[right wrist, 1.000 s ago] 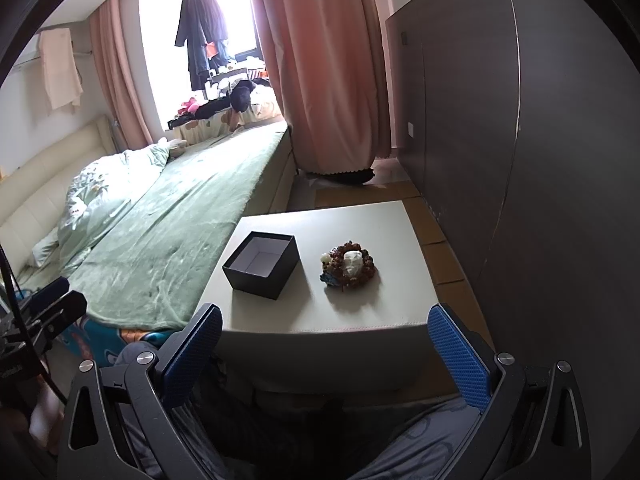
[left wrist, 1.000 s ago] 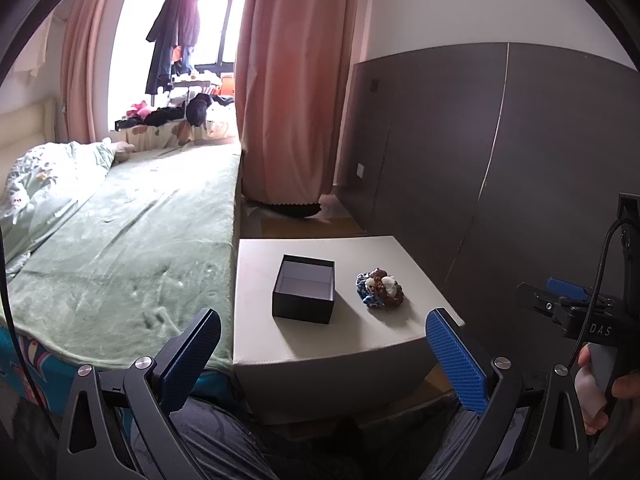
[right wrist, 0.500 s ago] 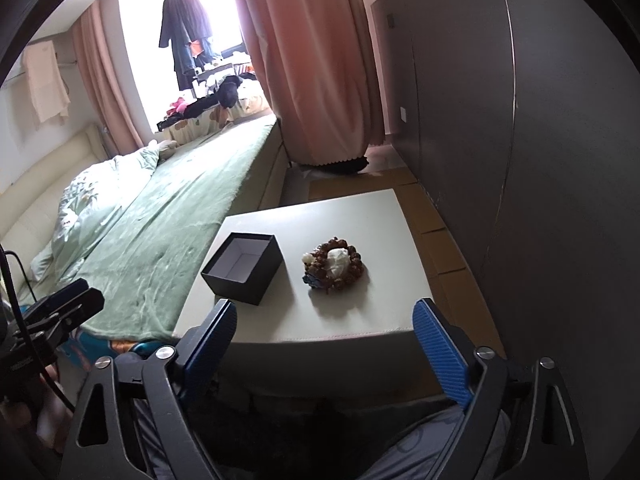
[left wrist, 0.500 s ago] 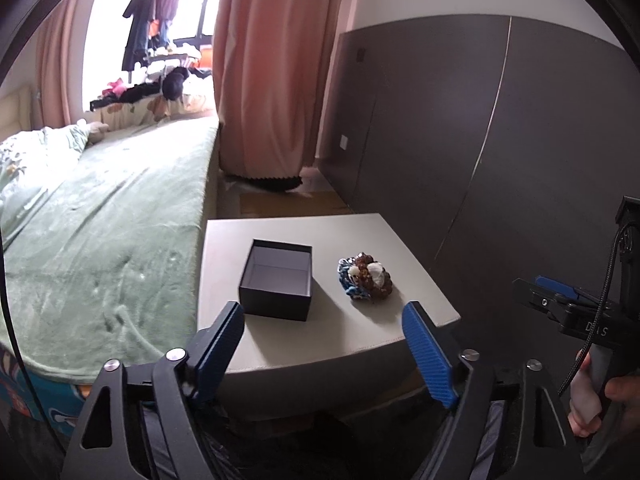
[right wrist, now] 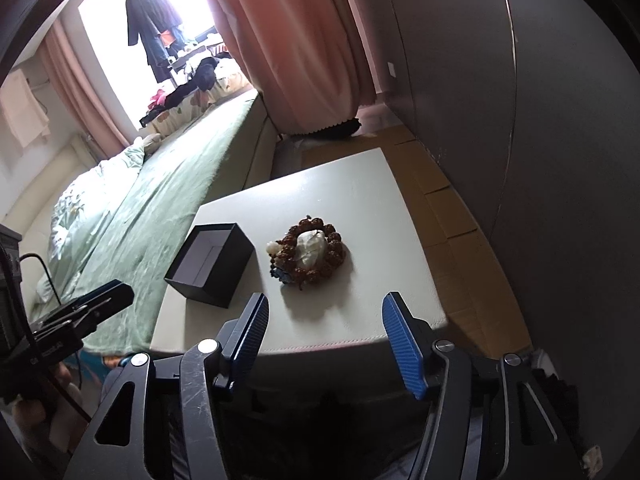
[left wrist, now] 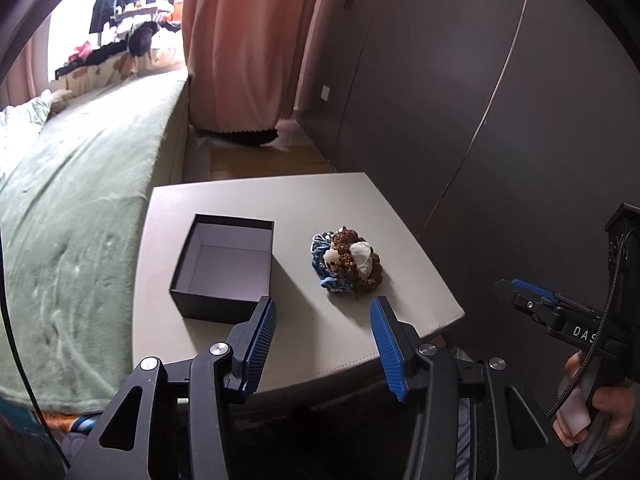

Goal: Organize jewelry
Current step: 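Move the left tool down to the jewelry pile and open its fingers, then grasp the brown bead bracelet with the left tool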

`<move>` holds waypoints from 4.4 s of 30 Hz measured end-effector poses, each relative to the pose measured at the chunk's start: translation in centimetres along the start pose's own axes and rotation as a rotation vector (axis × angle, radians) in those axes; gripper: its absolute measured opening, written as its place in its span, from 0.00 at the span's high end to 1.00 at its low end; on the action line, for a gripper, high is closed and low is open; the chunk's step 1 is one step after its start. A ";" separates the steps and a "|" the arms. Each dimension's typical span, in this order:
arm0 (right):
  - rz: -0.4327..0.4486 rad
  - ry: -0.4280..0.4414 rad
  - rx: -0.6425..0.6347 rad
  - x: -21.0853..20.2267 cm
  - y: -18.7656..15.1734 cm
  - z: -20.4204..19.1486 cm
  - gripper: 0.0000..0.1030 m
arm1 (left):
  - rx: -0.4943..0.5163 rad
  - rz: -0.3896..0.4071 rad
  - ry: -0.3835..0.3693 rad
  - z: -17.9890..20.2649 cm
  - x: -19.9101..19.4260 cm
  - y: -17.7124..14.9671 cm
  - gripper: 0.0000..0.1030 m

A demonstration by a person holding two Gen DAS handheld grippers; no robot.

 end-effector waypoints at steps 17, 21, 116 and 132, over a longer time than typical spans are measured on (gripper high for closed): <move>-0.069 0.053 0.051 6.7 2.0 2.3 0.42 | -0.039 -0.157 -0.031 -1.1 11.1 2.0 0.56; -0.082 0.058 0.072 8.1 2.2 3.1 0.42 | -0.033 -0.190 -0.021 -1.4 13.5 2.2 0.56; -0.167 0.092 0.115 9.9 -2.3 3.0 0.42 | -0.065 -0.358 0.039 -4.0 14.1 -3.5 0.73; -0.180 0.097 0.124 10.7 -2.7 3.7 0.42 | -0.048 -0.273 0.098 -5.5 15.5 0.4 0.71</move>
Point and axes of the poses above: each gripper's, at about its wrist camera, not at the fingertips, and x roughly the way its jaws point, z to its right, y to its top, the point moved 8 cm from there along x, roughly the way its jaws point, and after that the axes turned 14 degrees about -y, right-handed, at the moved point
